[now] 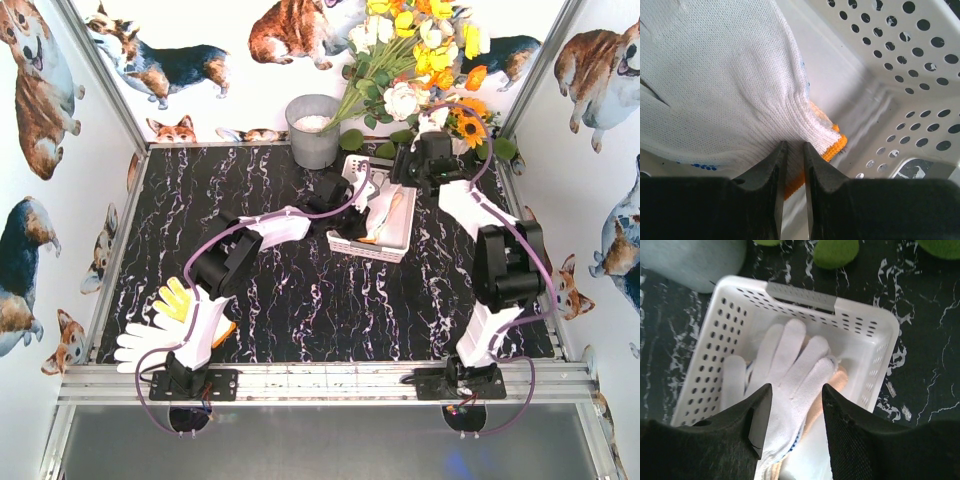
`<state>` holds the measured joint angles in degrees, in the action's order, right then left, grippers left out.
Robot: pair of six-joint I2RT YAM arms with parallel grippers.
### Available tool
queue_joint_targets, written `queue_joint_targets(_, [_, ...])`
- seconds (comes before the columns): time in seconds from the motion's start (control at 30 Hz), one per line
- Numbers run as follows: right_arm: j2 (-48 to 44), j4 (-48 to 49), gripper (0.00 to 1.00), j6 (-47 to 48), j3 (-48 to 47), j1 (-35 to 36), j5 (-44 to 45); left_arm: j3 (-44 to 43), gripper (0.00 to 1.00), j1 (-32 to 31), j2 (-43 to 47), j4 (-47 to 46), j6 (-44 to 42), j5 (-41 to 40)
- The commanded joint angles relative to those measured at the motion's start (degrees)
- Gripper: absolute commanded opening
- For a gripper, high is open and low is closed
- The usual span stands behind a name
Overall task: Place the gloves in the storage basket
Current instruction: Adjust the glove in the bin.
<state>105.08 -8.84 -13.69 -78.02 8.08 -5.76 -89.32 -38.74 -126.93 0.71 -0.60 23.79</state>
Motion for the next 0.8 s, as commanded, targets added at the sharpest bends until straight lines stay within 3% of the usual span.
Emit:
queue_joint_targets(0.0, [-4.09, 2.51, 0.47, -1.26, 0.82, -0.34, -1.69, 1.57, 0.14, -0.78, 1.77, 0.93, 0.44, 1.32])
queue_joint_targets(0.27, [0.80, -0.45, 0.37, -3.86, -1.41, -0.25, -4.43, 2.25, 0.14, -1.12, 2.69, 1.40, -0.08, 1.20])
queue_joint_targets(0.5, [3.43, 0.44, 0.47, -7.85, -0.39, -0.25, -3.57, 2.27, 0.14, -1.44, 2.92, 1.61, -0.40, 1.35])
queue_joint_targets(0.77, [7.87, 0.65, 0.48, -12.90, -2.43, -0.10, -4.66, 2.22, 0.14, -1.63, 2.85, 2.18, -1.29, 1.50])
